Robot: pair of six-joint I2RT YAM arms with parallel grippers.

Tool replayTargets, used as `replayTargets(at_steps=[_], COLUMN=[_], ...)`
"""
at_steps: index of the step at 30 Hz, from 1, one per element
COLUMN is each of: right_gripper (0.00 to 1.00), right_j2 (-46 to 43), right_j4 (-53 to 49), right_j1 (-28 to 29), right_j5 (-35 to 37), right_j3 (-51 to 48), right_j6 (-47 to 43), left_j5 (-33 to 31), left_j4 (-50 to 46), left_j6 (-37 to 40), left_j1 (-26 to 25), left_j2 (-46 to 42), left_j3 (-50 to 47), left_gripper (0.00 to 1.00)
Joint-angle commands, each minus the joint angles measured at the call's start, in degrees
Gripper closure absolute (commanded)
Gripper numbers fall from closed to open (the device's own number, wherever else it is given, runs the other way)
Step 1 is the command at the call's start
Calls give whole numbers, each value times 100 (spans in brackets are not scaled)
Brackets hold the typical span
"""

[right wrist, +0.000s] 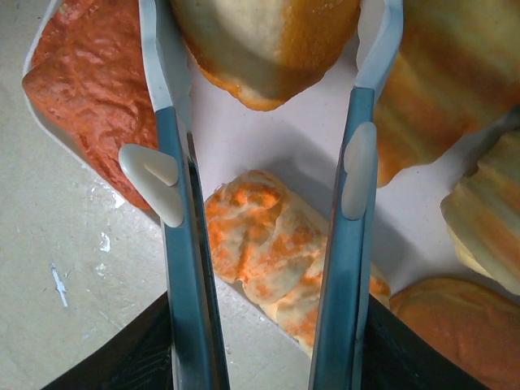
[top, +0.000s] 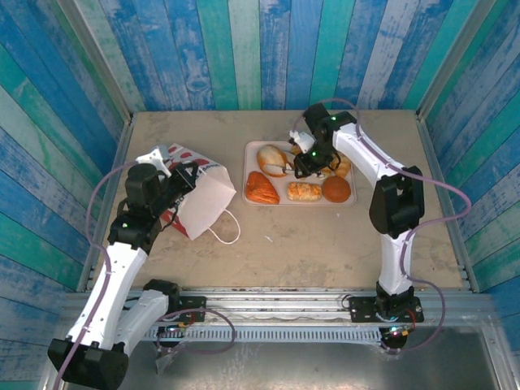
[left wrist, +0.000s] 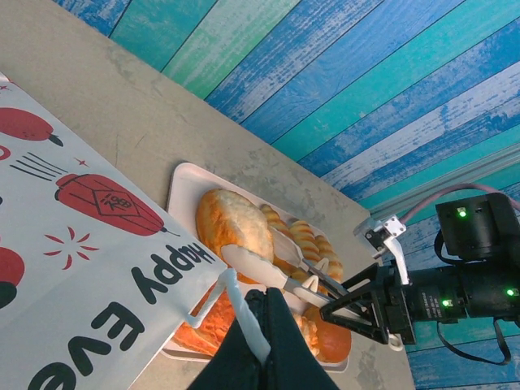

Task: Take the fake bread out of the paper bag

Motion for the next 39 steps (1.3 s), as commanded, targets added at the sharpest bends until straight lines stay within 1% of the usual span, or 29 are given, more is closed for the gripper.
replayTargets(at_steps=[1,11,14,18,22,25,29,31,39], right_gripper=[47,40,39,42,49,50,50,48,45], right_j2=[79,-8,20,77,160,184,246,216,-117], right_j4=[-5,-14,-40,-40,-75,-102,-134,-129,-17], right_j1=[45,123,174,228,297,307,301,298,299], right_j5=[-13,202,420,527,517,539,825,875,699], right_j3=[238,345,346,422,430,359,404,450,450], right_j6=[-184,-299,-317,-402,-723,-972,-1017,-956,-796], left_j5=[37,89,113,117,144,153,144,144,152], left_j4=[125,210,205,210,225,203,168,166,186], left_j6=[74,30,35,22,20,31,40,39,18], left_j1=[-11,-11,-7,-13,-12,-12,-11,-18,-11], left_j2=[-25,40,81,89,107,99,80,89,107], left_j3=[-56,-78,-52,-63,-62,-52,-34,-26,3], left_gripper=[100,100,100,100,100,100,100,100,100])
